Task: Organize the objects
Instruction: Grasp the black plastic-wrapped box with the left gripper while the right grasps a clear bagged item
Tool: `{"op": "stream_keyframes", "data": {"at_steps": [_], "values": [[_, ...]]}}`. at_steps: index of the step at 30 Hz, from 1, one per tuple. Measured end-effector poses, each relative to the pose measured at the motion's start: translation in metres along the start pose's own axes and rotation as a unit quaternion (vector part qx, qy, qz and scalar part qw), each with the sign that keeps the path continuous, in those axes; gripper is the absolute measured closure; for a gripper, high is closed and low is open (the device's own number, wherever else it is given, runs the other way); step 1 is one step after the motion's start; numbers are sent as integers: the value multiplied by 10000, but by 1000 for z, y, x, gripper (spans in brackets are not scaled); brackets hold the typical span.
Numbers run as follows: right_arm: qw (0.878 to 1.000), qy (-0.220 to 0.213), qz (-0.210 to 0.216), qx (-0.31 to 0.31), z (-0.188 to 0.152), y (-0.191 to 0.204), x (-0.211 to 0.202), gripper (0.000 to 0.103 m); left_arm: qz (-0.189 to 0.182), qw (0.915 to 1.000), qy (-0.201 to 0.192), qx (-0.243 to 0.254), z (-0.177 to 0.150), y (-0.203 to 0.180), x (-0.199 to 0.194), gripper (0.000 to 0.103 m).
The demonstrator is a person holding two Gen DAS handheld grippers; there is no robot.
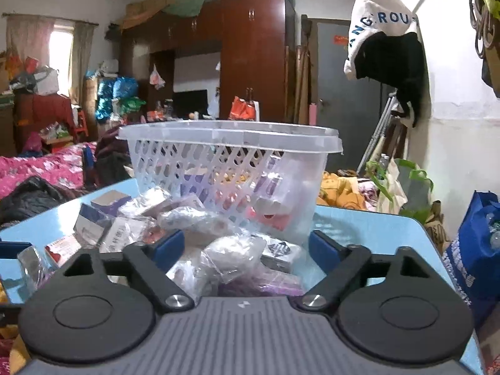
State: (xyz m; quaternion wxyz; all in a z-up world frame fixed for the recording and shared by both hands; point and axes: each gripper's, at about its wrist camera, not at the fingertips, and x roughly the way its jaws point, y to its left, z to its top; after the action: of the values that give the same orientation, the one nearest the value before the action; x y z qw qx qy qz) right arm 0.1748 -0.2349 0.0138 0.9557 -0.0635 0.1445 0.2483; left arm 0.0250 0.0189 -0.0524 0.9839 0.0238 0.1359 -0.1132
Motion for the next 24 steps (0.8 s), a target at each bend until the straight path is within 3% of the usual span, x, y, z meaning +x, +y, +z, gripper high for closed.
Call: {"op": "stream_keyframes", "data": {"at_steps": [5, 7, 8, 12, 24], "values": [[9998, 140, -88, -122, 1, 5, 3, 30, 18, 9999, 137, -65, -5, 1, 8, 9], [9998, 175, -38, -82, 0, 3, 4, 52, -14, 9999, 138, -85, -4, 3, 8, 15], [9998, 170, -26, -45, -1, 1, 4, 57, 18, 9999, 116, -90, -4, 3, 7, 19], [10000, -37, -12, 69, -2, -2, -3, 57, 96, 9999, -35, -37, -4, 2, 2, 24], [9988, -486, -48, 77, -1, 0, -12, 57, 195, 9987, -370, -295, 8, 25, -8, 24]]}}
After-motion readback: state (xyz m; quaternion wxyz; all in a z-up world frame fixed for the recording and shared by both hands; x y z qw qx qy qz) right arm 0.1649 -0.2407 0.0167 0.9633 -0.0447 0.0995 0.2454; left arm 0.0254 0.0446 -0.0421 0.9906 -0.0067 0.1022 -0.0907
